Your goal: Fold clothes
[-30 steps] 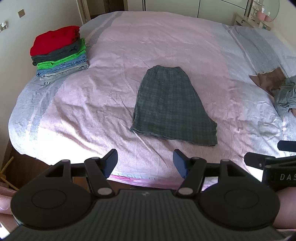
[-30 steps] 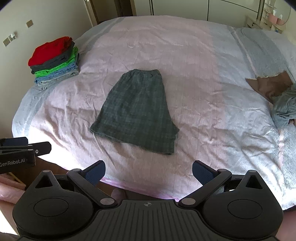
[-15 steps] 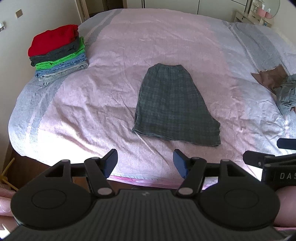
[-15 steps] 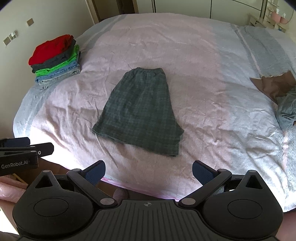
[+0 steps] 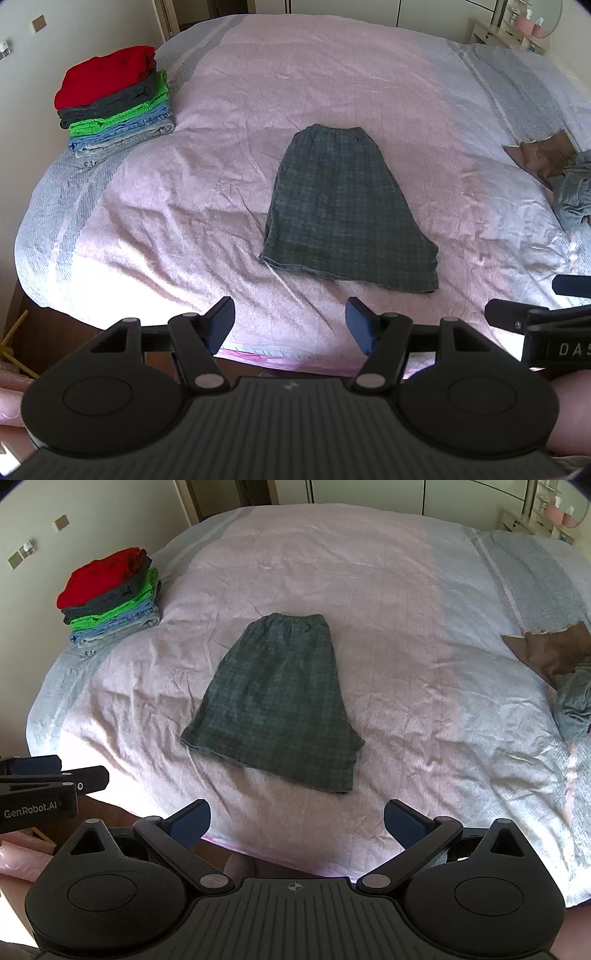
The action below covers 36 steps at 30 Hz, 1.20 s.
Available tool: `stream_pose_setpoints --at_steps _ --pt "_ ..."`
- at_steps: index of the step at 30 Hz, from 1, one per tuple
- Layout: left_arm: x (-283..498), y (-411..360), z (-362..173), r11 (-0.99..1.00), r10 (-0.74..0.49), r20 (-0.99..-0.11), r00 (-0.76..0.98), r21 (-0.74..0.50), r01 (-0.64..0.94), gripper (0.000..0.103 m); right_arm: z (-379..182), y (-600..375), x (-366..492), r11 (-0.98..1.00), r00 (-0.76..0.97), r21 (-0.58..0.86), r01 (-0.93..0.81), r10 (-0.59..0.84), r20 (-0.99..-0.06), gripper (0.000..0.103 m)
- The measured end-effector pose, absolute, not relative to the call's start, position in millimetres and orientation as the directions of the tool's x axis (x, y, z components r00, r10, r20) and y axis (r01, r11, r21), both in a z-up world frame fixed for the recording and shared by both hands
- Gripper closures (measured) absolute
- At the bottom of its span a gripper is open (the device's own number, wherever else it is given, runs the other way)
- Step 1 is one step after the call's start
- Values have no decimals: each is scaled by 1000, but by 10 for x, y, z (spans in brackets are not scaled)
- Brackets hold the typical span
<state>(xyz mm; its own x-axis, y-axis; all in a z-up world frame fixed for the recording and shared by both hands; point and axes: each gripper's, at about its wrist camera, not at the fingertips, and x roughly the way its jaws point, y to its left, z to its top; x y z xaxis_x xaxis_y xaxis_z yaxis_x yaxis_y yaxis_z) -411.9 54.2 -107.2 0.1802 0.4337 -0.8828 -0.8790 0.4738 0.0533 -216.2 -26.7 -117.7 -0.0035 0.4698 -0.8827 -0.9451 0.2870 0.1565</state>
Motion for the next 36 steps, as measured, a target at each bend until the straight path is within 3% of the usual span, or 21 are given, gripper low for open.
stream_pose_setpoints --at_steps 17,28,36 --pt "-4303 1073 -1292 469 348 -917 196 -11 -883 40 -1385 195 -2073 368 -40 213 -905 427 -903 1" --pt "-4312 2165 -1479 574 229 -906 355 -168 -801 45 -1466 543 -1415 607 27 306 -733 475 -880 1" --pt "-4203 2753 -1915 635 103 -912 398 -248 -732 47 -1998 288 -1281 747 -34 366 -554 419 -907 1"
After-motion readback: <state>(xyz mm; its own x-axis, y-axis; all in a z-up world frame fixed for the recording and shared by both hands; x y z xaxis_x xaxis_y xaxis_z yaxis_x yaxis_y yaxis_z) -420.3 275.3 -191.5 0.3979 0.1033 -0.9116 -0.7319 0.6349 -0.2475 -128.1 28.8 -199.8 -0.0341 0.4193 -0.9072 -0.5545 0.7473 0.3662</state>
